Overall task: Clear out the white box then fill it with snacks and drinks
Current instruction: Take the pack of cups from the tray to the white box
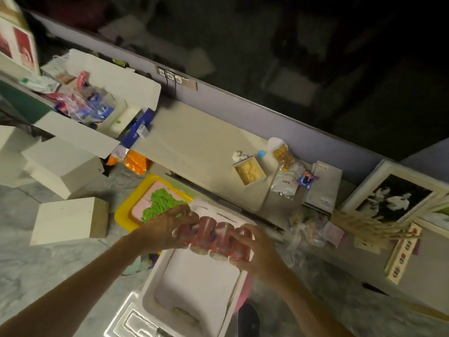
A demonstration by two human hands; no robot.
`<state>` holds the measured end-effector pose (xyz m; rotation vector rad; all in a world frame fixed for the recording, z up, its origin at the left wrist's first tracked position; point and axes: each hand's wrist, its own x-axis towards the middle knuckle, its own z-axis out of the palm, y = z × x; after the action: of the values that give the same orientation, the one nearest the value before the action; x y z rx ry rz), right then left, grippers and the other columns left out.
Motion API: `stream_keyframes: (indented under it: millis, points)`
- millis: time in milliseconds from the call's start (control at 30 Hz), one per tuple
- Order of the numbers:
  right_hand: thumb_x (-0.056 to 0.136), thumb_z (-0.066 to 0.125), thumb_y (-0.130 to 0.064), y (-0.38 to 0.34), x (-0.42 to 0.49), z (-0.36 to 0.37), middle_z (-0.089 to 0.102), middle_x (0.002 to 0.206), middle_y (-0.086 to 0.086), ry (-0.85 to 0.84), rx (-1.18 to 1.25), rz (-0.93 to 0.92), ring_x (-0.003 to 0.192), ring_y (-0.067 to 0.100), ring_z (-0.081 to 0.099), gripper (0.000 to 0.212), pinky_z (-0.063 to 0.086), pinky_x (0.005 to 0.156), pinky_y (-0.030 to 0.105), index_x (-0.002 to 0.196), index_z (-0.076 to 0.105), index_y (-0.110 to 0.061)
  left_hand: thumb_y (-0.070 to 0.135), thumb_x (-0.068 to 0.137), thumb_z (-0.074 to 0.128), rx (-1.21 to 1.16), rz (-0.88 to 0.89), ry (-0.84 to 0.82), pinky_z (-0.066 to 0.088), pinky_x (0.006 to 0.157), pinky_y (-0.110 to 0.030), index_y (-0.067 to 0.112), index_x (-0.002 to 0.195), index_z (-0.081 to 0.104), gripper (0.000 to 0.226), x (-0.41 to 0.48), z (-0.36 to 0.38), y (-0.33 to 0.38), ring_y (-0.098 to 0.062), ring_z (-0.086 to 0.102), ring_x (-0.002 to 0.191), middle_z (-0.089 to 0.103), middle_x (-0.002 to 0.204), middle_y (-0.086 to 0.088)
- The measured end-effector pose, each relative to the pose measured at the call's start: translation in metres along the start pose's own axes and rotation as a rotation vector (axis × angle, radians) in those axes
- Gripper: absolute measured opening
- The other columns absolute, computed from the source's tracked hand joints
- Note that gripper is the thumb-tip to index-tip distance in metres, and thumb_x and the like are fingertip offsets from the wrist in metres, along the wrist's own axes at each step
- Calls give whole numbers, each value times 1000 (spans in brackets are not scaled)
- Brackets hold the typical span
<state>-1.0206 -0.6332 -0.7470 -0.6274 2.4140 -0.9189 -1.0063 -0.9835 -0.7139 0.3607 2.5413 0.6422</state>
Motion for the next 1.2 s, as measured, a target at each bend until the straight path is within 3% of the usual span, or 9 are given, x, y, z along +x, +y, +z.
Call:
stream_keyframes:
  millis: [167,267,333,400,567,700,833,1000,1200]
  points:
    - [77,91,-51,-72,-27,-92,36,154,-27,-19,255,36,138,-1,47,71,53,110,36,141,62,-45,51,70,93,-219,20,49,52,104,-34,52,140,56,80,-42,-97,54,-10,50,136,49,144,12]
    - [80,93,-39,-126,-46,-154,47,147,-28,60,318,-1,132,-7,52,62,53,108,27,137,68,-39,30,75,96,-323,65,114,48,105,-19,41,135,67,68,-67,-167,99,-4,54,133,58,137,13]
    - [83,91,-37,-163,-69,-191,55,139,-31,119,348,-22,128,-5,57,54,54,103,23,133,71,-39,17,80,92,-430,93,117,51,108,-28,31,134,72,59,-85,-209,132,-11,57,134,60,138,8]
    - [85,89,-39,-192,-94,-218,63,137,-24,216,375,-24,124,-1,62,50,55,101,23,132,73,-35,16,85,87,-515,153,156,54,108,-42,24,130,75,47,-98,-240,163,-21,60,133,61,139,-1]
    - [91,83,-36,-239,-170,-260,66,139,-20,492,385,12,128,0,61,45,55,100,19,134,73,-30,28,91,83,-591,266,219,55,106,-39,21,124,78,34,-110,-283,243,-19,67,123,72,130,0]
    - [84,87,-48,-255,-247,-276,66,134,-16,701,401,61,122,4,64,57,60,93,24,137,67,-39,46,92,76,-668,304,159,60,96,-34,32,123,77,34,-107,-279,313,-15,69,117,75,124,9]
    - [71,99,-40,-257,-333,-286,71,126,-18,874,373,96,117,3,67,72,57,91,20,135,68,-36,61,86,75,-707,389,59,57,101,-40,34,126,75,48,-98,-260,391,-15,71,116,76,123,6]
    - [67,101,-39,-240,-445,-293,75,118,-18,1055,248,165,111,2,70,68,56,89,16,128,72,-27,39,96,70,-749,429,-100,63,94,-45,23,128,73,35,-89,-213,495,-27,75,110,77,118,-7]
    - [70,101,-27,-193,-585,-283,75,113,-25,1285,225,251,104,2,73,56,58,84,18,120,74,-33,39,98,73,-717,536,-247,62,93,-49,18,127,75,36,-86,-128,631,-29,73,116,76,123,-8]
